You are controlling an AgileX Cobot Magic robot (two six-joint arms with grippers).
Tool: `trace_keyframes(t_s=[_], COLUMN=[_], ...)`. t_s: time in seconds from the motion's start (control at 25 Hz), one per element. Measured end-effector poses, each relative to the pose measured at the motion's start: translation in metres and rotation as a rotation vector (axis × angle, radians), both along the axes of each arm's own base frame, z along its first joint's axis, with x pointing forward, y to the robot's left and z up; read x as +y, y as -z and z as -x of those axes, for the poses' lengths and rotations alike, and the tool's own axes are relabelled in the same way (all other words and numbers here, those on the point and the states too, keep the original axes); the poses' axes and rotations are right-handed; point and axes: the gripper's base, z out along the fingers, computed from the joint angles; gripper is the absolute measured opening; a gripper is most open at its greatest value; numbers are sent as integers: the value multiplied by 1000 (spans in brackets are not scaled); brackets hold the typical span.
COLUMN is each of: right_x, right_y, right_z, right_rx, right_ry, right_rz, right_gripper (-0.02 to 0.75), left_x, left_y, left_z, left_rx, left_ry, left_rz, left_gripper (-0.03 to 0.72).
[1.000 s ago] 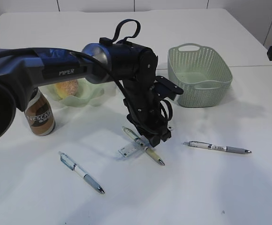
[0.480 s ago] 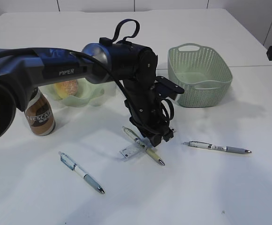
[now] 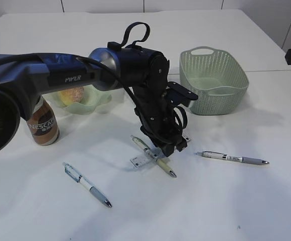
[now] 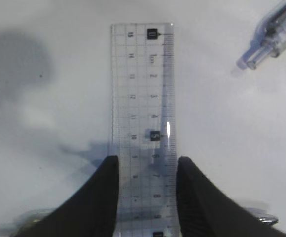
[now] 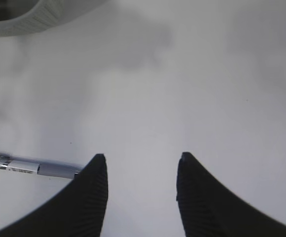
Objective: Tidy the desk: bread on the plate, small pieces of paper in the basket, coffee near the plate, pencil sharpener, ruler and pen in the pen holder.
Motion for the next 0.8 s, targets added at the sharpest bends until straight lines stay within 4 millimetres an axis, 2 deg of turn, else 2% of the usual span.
trace_keyframes(t_s=[0.4, 0.6, 0.8], right_x=[0, 0, 0], right_y=[0, 0, 0], right_z=[0, 0, 0], right_rx=[-2, -2, -4], right_ry=[0, 1, 0], right_rz=[0, -3, -3], right_gripper=[372, 372, 371], left_x=[-3, -8, -10], left_y=[-6, -26, -36], left_z=[-3, -9, -11], left_rx=[-11, -42, -50], left_ry=[1, 6, 8], left_rz=[10, 37, 44], left_gripper=[246, 246, 244])
